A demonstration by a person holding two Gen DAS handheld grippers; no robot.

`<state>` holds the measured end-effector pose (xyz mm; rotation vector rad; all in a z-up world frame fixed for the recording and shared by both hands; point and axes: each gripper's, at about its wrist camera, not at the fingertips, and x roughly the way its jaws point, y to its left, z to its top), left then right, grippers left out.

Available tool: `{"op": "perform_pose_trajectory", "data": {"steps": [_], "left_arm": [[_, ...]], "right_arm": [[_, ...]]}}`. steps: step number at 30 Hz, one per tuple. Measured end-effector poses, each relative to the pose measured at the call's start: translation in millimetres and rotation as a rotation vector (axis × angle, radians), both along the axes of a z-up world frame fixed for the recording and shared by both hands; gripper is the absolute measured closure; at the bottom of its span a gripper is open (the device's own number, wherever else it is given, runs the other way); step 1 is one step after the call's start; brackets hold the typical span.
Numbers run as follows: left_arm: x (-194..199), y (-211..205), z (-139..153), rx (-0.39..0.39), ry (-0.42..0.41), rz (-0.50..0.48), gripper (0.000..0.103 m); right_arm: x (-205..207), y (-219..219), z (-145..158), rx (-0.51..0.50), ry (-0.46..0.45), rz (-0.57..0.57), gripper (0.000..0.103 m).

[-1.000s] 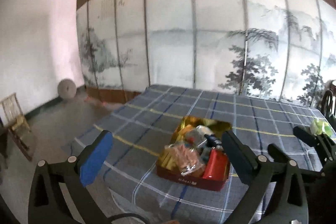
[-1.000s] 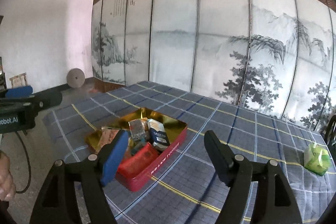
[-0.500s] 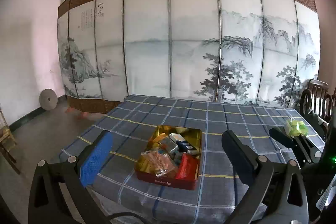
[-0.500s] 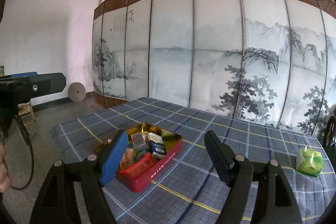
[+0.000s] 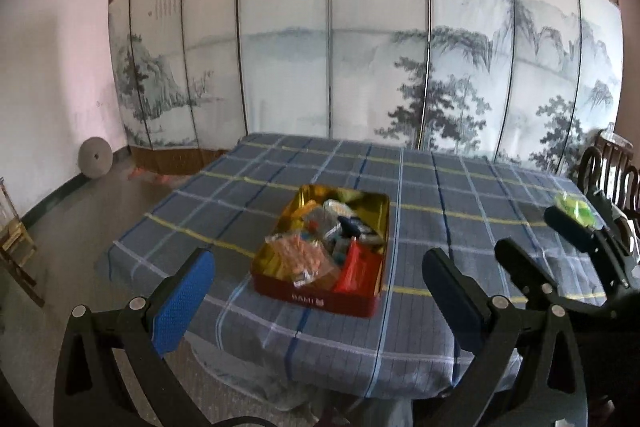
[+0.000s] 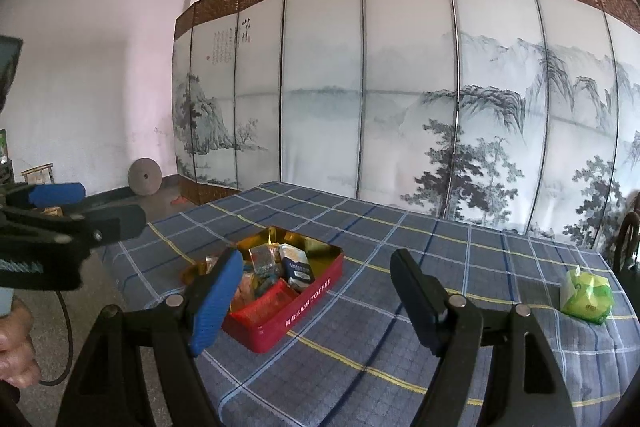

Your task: Organize snacks

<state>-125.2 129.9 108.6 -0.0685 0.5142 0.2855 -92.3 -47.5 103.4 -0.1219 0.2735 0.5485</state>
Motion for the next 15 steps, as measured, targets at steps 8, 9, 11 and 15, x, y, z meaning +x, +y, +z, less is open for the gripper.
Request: {"op": "perform_pose_trajectory", "data": {"steps": [8, 9, 11, 15], "left_arm": [[12.2, 2.5, -25.1, -0.035, 0.097, 0.014, 0.001], [12.7, 1.8, -27.2, -0.031, 0.101, 0.018, 0.001], [15.0, 0.5, -30.2, -0.031, 0.113, 0.015, 0.001], [18.7, -0.9, -37.1, -0.038, 0.136, 0.015, 0.001]], "right_arm": [[2.3, 0.2, -10.5, -0.015, 0.033, -0.002, 0.025], [3.1, 0.3, -11.9, -0.017, 0.036, -0.002, 0.025], [4.6, 0.0, -15.2, -0.018, 0.042, -0.001, 0.025], [7.8, -1.7, -21.8, -0.020, 0.059, -0.002, 0.025]]}}
